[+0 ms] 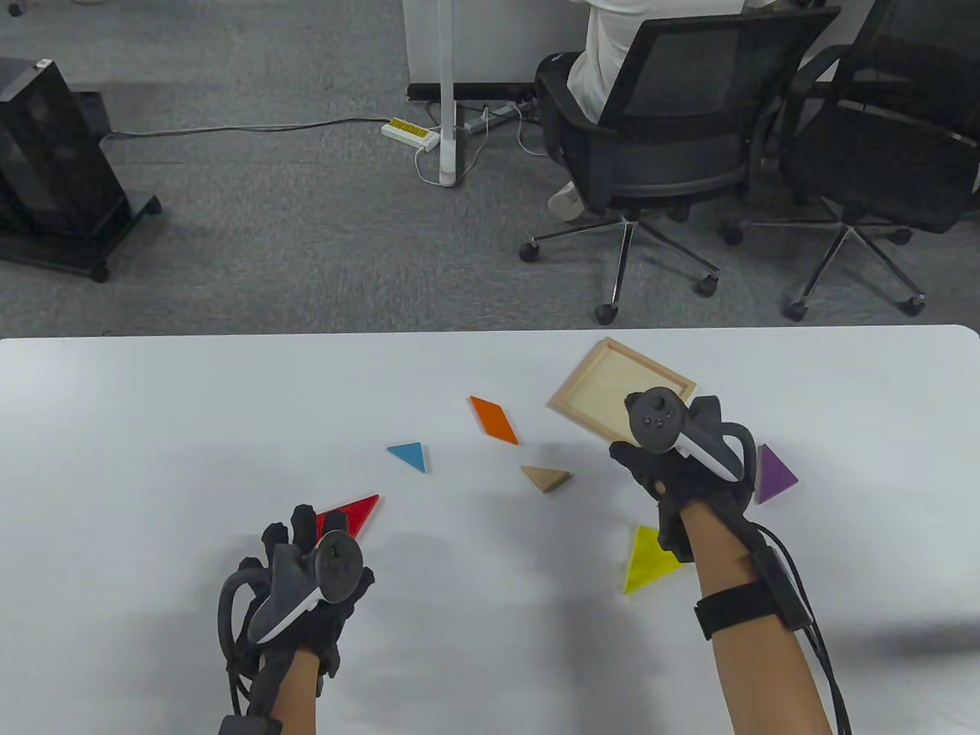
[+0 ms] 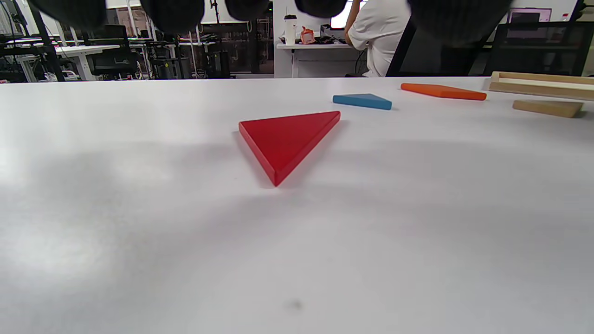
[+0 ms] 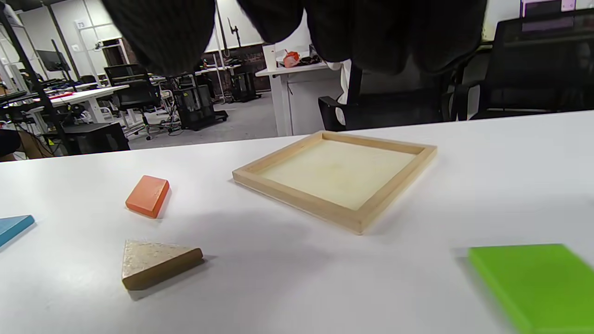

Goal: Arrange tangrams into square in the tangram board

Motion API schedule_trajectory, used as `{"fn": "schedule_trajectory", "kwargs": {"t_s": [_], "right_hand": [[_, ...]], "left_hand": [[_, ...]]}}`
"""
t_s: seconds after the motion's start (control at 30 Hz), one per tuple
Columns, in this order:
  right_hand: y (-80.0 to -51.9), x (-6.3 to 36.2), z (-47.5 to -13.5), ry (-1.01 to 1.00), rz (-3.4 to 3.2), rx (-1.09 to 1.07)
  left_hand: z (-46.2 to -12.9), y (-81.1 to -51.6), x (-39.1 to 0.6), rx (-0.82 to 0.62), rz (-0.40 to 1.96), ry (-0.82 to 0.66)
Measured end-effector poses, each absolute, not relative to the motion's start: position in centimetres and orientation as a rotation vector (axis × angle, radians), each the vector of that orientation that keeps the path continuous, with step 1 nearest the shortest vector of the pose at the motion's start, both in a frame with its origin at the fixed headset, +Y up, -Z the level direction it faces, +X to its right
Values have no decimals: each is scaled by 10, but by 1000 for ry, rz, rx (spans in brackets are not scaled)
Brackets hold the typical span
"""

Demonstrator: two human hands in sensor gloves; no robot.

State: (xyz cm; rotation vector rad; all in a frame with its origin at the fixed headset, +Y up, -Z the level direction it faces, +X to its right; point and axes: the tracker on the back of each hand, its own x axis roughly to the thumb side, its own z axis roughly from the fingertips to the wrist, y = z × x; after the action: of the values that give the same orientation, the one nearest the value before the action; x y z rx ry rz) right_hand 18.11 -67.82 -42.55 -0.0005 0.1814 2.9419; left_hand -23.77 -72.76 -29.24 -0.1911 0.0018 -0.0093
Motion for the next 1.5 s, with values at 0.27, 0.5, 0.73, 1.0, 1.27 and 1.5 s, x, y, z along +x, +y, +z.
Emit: {"fn": "schedule_trajectory", "kwargs": {"t_s": [0.27, 0.5, 0.73, 1.0, 1.27, 1.5], "right_hand": [[-714, 173, -456, 220, 2945, -143], [-739, 170, -472, 272, 3005, -239], [-758, 167, -481, 354, 3066, -282], [-769, 160, -484, 339, 3159, -329], [-769, 161, -491, 318, 3140, -434], [-763, 161, -490, 314, 3167, -357]], "left_hand": [[-296, -737, -236, -223, -19, 7], [-297, -740, -233, -233, -19, 4], [-297, -743, -235, -242, -20, 15], [-298, -745, -236, -249, -24, 18], [-300, -748, -237, -254, -31, 17], [-304, -749, -239, -249, -27, 12]]}}
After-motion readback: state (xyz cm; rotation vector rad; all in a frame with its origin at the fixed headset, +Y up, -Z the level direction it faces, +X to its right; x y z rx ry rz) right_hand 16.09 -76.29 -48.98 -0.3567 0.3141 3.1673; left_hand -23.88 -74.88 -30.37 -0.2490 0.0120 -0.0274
